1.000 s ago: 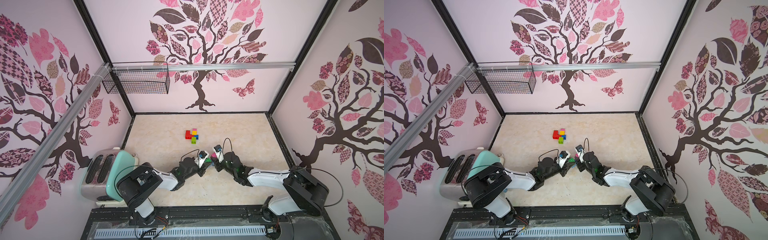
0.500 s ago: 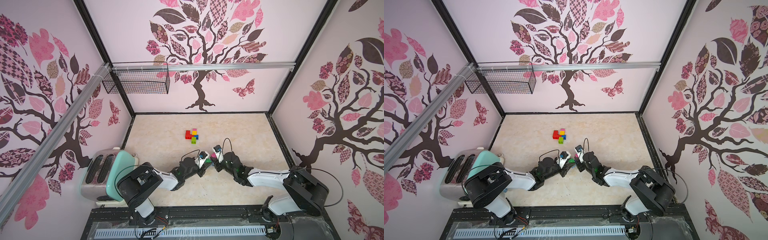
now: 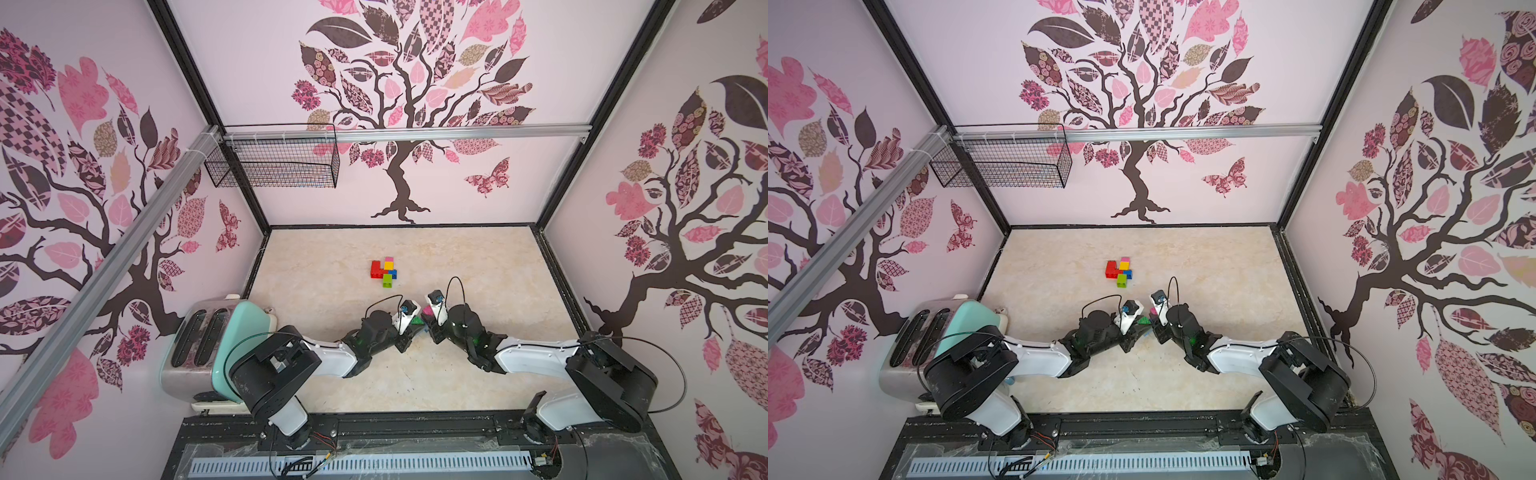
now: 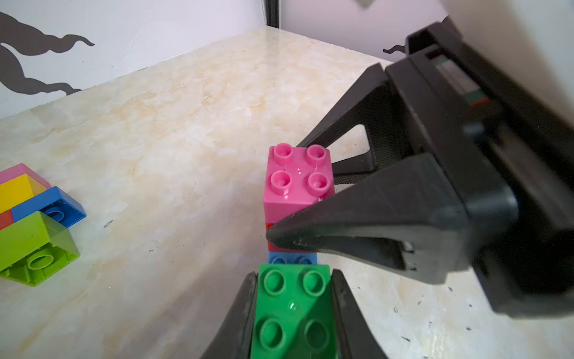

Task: Assemble the number 4 with lego
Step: Assemble the lego brick with the lego brick.

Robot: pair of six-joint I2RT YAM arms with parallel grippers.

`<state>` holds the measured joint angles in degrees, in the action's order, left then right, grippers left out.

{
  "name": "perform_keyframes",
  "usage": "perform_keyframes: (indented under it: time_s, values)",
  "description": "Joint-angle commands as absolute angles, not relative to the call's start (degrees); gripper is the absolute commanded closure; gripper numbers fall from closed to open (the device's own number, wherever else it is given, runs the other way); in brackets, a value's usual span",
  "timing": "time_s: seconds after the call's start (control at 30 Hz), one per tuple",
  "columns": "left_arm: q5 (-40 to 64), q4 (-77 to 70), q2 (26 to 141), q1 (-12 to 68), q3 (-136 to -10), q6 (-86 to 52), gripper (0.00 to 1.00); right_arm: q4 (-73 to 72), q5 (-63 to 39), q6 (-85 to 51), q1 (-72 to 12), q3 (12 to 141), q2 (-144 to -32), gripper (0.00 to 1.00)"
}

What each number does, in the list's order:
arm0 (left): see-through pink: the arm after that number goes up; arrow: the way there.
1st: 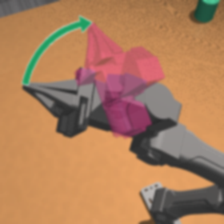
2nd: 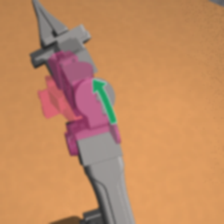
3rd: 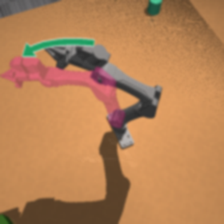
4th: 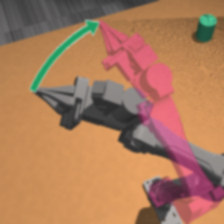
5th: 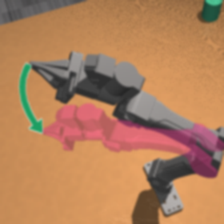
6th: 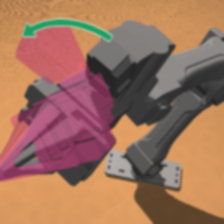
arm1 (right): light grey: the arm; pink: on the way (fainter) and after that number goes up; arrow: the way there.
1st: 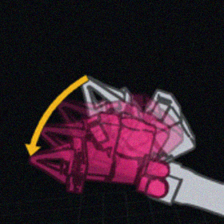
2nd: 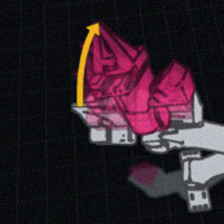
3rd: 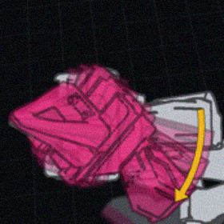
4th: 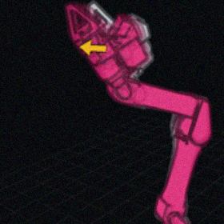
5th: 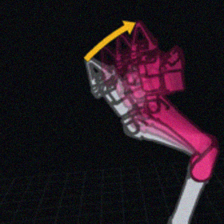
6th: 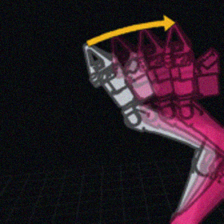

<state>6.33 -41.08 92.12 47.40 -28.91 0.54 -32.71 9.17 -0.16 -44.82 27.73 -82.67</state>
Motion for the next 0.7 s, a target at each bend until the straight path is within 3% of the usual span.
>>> perform_keyframes:
  time_s: [0.0, 0.1, 0.13, 0.2, 0.3, 0.67]
  values:
    - [5.4, -29.5, 94.0, 47.4, -28.9, 0.9, 1.00, -23.7, 6.9, -2.9, -45.0, 24.2, -85.6, 1.00]
    - [6.0, -28.7, 94.4, 47.4, -29.7, 1.2, 1.00, -24.2, 7.0, -3.5, -45.0, 23.5, -85.5, 1.00]
    - [6.7, -28.5, 94.3, 47.4, -30.0, 1.4, 0.96, -24.1, 7.1, -3.6, -45.1, 23.5, -85.6, 1.00]
    - [8.7, -27.9, 93.6, 47.4, -30.6, 1.9, 0.68, -23.8, 7.4, -4.0, -45.0, 23.4, -85.6, 1.00]
    - [11.0, -30.9, 92.2, 47.2, -30.2, 1.8, 0.58, -22.7, 8.8, -4.8, -45.0, 23.6, -85.8, 1.00]
    - [17.8, -37.9, 93.3, 44.3, -29.3, 3.9, 0.53, -19.8, 13.5, -6.5, -45.5, 24.7, -86.5, 1.00]
